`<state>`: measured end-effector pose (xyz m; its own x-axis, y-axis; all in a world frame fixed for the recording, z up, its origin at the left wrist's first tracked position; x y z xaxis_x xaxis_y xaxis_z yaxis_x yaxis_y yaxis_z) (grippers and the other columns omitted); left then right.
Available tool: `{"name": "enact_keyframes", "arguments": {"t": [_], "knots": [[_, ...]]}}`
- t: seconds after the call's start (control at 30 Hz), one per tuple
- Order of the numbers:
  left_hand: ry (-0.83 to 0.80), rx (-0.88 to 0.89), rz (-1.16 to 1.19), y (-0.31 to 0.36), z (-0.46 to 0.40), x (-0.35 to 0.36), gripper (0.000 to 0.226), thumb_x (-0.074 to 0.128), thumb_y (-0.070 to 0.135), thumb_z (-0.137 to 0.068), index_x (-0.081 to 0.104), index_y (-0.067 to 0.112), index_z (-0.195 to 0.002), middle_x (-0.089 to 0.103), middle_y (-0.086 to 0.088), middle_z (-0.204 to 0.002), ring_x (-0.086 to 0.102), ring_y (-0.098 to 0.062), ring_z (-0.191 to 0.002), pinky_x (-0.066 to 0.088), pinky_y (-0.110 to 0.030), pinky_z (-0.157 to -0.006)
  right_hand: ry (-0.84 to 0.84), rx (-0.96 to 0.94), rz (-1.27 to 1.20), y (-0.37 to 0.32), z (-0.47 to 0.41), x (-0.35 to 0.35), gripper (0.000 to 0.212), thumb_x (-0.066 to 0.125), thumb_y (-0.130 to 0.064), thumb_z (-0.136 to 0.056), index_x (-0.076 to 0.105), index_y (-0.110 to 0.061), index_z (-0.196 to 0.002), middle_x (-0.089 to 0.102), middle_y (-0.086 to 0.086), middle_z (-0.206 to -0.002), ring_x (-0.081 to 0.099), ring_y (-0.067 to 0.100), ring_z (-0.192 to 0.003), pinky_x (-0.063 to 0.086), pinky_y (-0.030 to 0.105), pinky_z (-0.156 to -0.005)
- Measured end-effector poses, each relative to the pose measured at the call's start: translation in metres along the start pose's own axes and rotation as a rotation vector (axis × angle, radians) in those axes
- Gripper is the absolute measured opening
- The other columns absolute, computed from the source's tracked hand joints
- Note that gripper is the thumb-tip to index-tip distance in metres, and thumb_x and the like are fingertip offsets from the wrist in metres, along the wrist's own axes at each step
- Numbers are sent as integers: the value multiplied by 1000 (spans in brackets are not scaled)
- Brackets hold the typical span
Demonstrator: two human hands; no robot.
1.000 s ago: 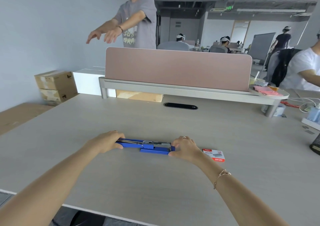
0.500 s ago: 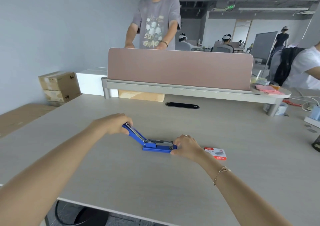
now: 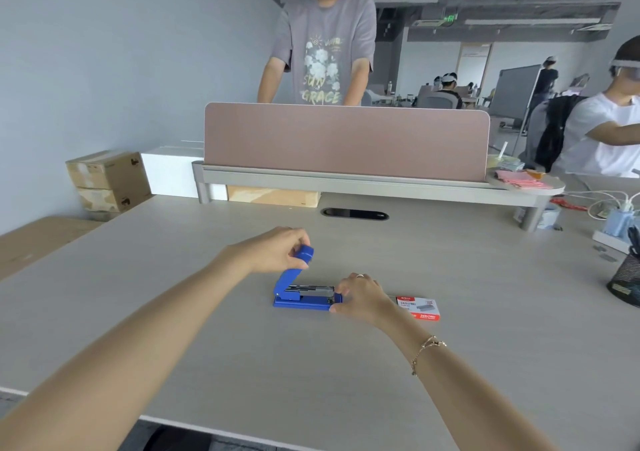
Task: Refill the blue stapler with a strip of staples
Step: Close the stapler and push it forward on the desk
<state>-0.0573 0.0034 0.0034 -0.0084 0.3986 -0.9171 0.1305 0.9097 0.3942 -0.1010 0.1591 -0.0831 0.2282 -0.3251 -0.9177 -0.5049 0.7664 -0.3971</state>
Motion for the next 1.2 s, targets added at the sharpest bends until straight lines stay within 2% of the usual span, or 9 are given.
{"name": "enact_keyframes", "arguments": {"t": [0.17, 0.3, 0.47, 0.63, 0.73, 0.87, 1.0, 1.2], "knots": [[-5, 26, 0, 6, -9, 33, 24, 65, 31, -84, 57, 21, -104, 53, 4, -100, 53, -11, -88, 45, -25, -83, -4, -9, 17, 1, 1, 1, 36, 63, -35, -77, 64, -16, -108, 58, 9, -118, 49, 29, -113, 36, 35, -98], [-35, 2, 29, 0, -9, 43, 25, 66, 31, -84, 60, 21, -106, 56, 4, -102, 58, -15, -93, 50, -30, -87, -16, -26, 22, 3, 1, 1, 31, 62, -36, -78, 65, -19, -103, 58, 9, -115, 49, 29, -112, 36, 35, -96], [-55, -10, 44, -10, -7, 46, 23, 70, 30, -83, 64, 22, -104, 61, 6, -98, 59, -10, -85, 51, -26, -82, -22, -49, 15, 3, 1, 1, 29, 60, -35, -78, 65, -15, -98, 59, 9, -108, 50, 28, -107, 35, 34, -93], [-90, -46, 49, -20, -2, 46, 25, 70, 29, -83, 67, 20, -106, 63, 4, -101, 62, -8, -92, 53, -28, -88, -6, -63, 27, 1, 3, 0, 27, 60, -33, -78, 65, -13, -95, 52, 4, -94, 51, 29, -106, 35, 33, -93], [-94, -41, 45, -21, -2, 47, 21, 69, 29, -83, 67, 22, -103, 62, 7, -100, 62, -6, -91, 54, -29, -89, 7, -66, 24, 1, 4, 0, 27, 60, -32, -78, 65, -12, -96, 55, 6, -97, 51, 31, -106, 36, 34, -92], [-120, -37, 21, -21, -2, 47, 22, 69, 29, -83, 67, 24, -104, 63, 6, -100, 62, -6, -89, 54, -28, -86, -18, -54, 29, 1, 5, 0, 30, 60, -33, -80, 64, -13, -102, 59, 11, -113, 48, 31, -112, 35, 36, -98], [-139, -40, 24, -22, -1, 48, 24, 68, 24, -84, 68, 19, -108, 65, 6, -98, 61, -5, -84, 51, -19, -78, -23, -44, 4, -2, 2, -7, 33, 61, -35, -81, 62, -11, -103, 64, 10, -111, 48, 30, -112, 36, 36, -97], [-138, -64, 50, -24, -1, 49, 24, 69, 22, -83, 70, 17, -107, 71, 2, -98, 66, -10, -86, 50, -17, -75, 79, -101, -133, -15, 1, -26, 36, 62, -31, -82, 61, -13, -113, 66, 8, -113, 53, 26, -110, 40, 36, -98]]}}
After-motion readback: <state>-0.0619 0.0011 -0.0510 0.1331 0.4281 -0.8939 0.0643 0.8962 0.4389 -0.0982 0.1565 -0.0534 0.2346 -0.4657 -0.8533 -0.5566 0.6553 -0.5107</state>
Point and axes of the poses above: each hand's wrist, its own z-axis away from the middle knuckle, its own x-axis out of the palm, y = z × x, the point moved 6 cm from there along -z, towards the middle knuckle
